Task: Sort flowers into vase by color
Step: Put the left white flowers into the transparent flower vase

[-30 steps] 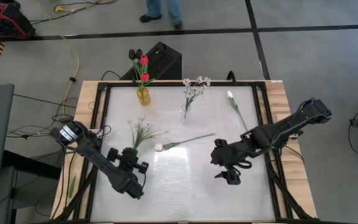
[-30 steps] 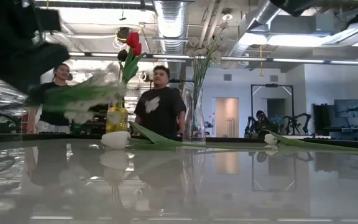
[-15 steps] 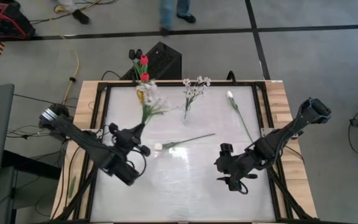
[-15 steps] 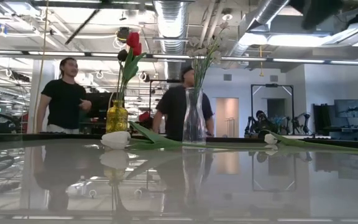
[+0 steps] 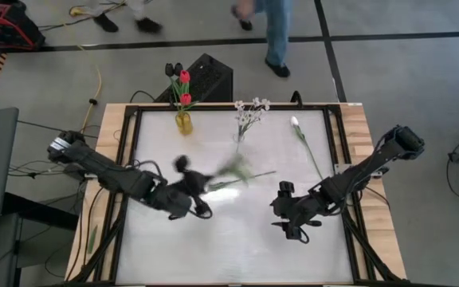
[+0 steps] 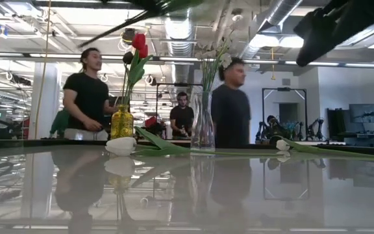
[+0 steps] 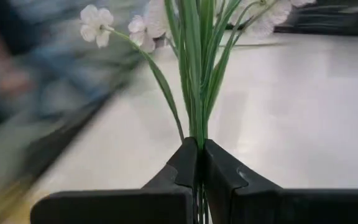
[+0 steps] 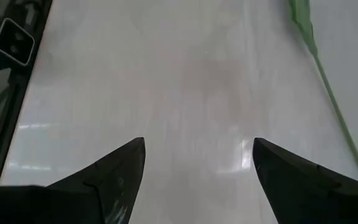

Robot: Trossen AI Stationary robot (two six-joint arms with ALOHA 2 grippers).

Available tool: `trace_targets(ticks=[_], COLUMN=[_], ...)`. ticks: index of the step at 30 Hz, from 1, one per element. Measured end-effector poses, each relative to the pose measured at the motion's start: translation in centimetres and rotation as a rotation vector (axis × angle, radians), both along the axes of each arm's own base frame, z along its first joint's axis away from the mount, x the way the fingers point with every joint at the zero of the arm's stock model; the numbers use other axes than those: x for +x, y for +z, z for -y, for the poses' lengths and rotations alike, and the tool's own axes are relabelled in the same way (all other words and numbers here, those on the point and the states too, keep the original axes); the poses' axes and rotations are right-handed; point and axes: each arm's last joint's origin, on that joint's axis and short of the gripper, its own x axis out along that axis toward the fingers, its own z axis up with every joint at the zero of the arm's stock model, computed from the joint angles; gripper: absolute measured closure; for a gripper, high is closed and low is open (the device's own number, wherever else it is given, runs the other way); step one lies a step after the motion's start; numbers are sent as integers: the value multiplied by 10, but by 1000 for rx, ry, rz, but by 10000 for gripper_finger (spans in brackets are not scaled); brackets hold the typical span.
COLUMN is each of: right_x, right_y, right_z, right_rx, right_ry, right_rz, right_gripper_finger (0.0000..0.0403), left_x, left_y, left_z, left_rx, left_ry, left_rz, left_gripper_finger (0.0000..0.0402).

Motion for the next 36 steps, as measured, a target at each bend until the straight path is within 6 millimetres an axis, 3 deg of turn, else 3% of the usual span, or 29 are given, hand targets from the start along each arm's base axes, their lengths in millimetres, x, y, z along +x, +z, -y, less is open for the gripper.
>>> trace_targets(ticks=[4, 9, 12, 17, 21, 36], right_x=[3, 0, 0, -2, 2, 26], right_y=[-3, -13, -18, -27, -26, -20], right_z=[2, 3, 3, 5, 10, 51], right_rx=[7, -2, -8, -50, -74, -154], right_ry=[1, 4, 16, 58, 75, 17], right_rz=[35, 20, 25, 28, 59, 136], right_gripper_finger=[78, 78, 78, 78, 78, 78], left_x=[25, 21, 15, -3, -11, 12], left_y=[13, 35, 28, 4, -8, -37], left_z=[-6, -25, -39, -75, -101, -159], left_rx=[14, 105, 154, 240, 222, 323], left_ry=[-333, -549, -638, -551, -567, -517], left_rz=[127, 437, 621, 876, 980, 972], left_gripper_finger=[401, 401, 401, 401, 401, 401])
